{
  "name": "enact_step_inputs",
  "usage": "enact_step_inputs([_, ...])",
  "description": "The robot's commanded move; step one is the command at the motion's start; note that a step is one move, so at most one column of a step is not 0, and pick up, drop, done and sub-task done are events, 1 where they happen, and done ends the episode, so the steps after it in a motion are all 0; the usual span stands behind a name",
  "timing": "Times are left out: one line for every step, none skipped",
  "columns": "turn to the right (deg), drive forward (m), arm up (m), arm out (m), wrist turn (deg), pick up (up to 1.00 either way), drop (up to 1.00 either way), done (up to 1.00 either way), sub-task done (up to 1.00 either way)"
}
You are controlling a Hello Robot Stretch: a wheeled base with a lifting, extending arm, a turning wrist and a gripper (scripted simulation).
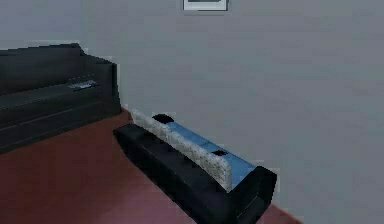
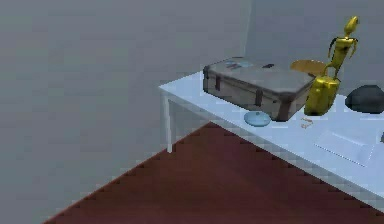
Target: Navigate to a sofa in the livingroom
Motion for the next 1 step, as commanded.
enact_step_inputs([0.0, 0.0, 0.0, 0.0, 0.0, 0.0, 0.0, 1.0, 0.0])
